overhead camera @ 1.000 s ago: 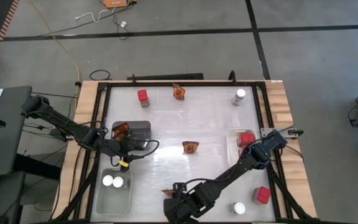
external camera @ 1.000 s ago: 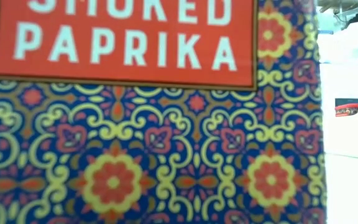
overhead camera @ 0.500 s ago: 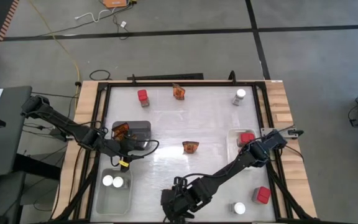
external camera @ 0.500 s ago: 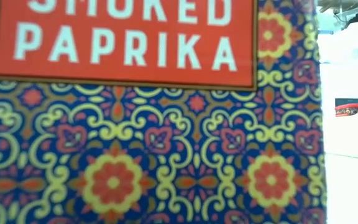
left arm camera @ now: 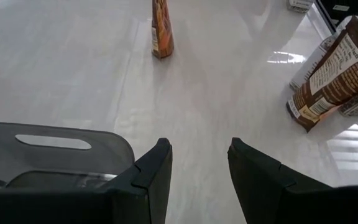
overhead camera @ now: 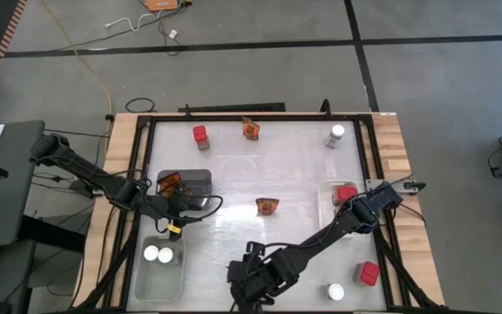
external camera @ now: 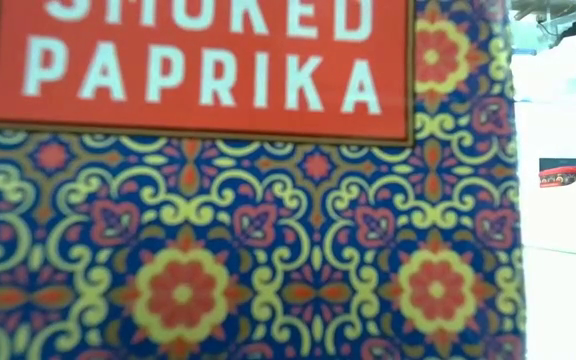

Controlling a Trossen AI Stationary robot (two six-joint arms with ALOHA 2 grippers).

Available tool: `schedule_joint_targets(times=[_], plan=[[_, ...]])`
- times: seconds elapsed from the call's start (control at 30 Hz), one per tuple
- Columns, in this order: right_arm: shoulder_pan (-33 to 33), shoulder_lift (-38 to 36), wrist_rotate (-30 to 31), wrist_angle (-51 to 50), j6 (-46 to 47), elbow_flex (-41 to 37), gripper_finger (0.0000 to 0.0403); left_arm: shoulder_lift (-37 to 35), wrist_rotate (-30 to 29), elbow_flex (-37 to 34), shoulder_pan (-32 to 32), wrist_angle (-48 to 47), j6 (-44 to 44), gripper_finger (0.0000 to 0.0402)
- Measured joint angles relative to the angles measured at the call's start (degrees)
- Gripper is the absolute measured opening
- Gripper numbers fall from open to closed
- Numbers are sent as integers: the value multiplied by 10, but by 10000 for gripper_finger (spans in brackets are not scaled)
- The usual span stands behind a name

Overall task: Sort spices by type
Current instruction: Put the red spice can into the white bin

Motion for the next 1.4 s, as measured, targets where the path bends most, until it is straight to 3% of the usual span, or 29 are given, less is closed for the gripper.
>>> schedule_joint_targets(times=[0.37,0.7,0.97,1.17,1.4], plan=[[0,0,-1,2,32,0,282,0,-8,0,0,0,0,149],[0,-9,29,-11,29,0,393,0,-22,0,0,0,0,149],[3,-30,29,-95,62,0,364,0,-26,0,0,0,0,149],[6,-31,30,-93,76,0,362,0,-26,0,0,0,-4,149],[10,-31,26,-33,-45,0,354,0,-26,0,0,0,-12,149]])
